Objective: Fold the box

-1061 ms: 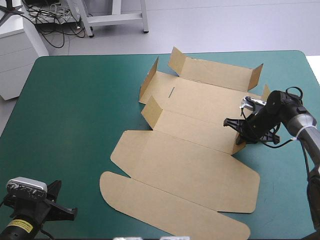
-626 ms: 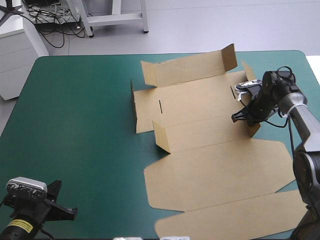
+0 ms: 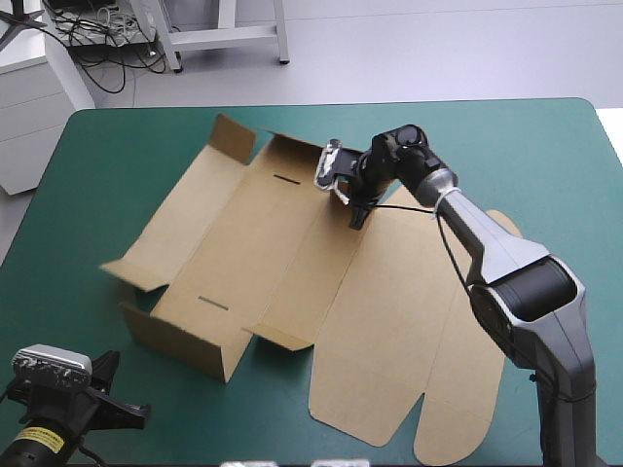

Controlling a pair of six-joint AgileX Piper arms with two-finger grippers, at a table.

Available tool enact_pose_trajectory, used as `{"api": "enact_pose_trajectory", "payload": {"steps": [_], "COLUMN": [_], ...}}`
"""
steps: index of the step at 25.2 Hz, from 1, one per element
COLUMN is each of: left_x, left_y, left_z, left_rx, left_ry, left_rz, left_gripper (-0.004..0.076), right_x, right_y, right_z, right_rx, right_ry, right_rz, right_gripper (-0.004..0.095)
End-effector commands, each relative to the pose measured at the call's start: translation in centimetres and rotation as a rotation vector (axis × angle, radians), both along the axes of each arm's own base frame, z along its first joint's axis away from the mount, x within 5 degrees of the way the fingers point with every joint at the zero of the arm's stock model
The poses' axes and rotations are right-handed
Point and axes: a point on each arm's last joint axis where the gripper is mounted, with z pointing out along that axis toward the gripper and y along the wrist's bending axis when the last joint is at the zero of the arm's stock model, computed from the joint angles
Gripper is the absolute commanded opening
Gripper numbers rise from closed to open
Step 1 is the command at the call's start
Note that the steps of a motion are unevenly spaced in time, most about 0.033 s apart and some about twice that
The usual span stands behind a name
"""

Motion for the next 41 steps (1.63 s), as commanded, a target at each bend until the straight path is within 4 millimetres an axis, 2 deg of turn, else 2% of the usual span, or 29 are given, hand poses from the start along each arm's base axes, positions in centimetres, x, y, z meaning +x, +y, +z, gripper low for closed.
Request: {"api": "enact_pose_trajectory", "payload": {"steps": [1,2,7,20,26,28,31,33,34,35,36,38,41], "left_x": [0.3,0.3,0.3,0.3,0.3,0.3,0.3,0.3,0.3,0.3,0.3,0.3,0.3], "left_y": [-0.1,-0.1,-0.1,-0.1,-0.1,-0.1,-0.1,-0.1,0.0,0.0,0.0,0.0,0.0], "left_z": [1.5,1.5,1.5,1.5,1.5,1.5,1.5,1.5,1.5,1.5,1.5,1.5,1.5], "left_rx": [-0.023,-0.023,-0.025,-0.025,-0.025,-0.025,-0.025,-0.030,-0.026,-0.026,-0.026,-0.026,-0.026], "left_ry": [-0.084,-0.084,-0.084,-0.084,-0.084,-0.084,-0.084,-0.083,-0.083,-0.083,-0.083,-0.083,-0.083], "left_rz": [0.002,0.002,0.003,0.003,0.003,0.003,0.003,0.005,0.008,0.008,0.008,0.008,0.008], "left_gripper": [-0.0010,-0.0010,-0.0010,-0.0010,-0.0010,-0.0010,-0.0010,-0.0010,-0.0010,-0.0010,-0.0010,-0.0010,-0.0010], "right_x": [-2.1,-2.8,-5.4,-5.3,-5.4,-5.6,-5.9,-6.2,-6.5,-6.7,-7.4,-8.3,-9.8], "right_y": [3.3,4.4,7.5,7.5,7.4,7.3,4.7,1.9,-0.2,-1.6,-3.8,-6.4,-10.3], "right_z": [4.4,4.4,4.1,4.1,4.4,5.0,8.8,12.0,14.1,15.2,17.1,18.8,20.4], "right_rx": [0.082,0.083,0.052,0.042,0.074,0.081,-0.024,-0.017,0.038,0.067,0.095,0.108,0.138], "right_ry": [-0.171,-0.173,-0.143,-0.140,-0.131,-0.143,-0.302,-0.368,-0.394,-0.401,-0.424,-0.431,-0.379], "right_rz": [0.169,0.211,0.336,0.294,0.253,0.253,0.236,0.119,-0.008,-0.088,-0.179,-0.280,-0.443], "right_gripper": [-0.0015,-0.0015,-0.0015,0.0001,0.0303,0.0360,0.0346,0.0318,0.0301,0.0291,0.0273,0.0245,0.0187]}}
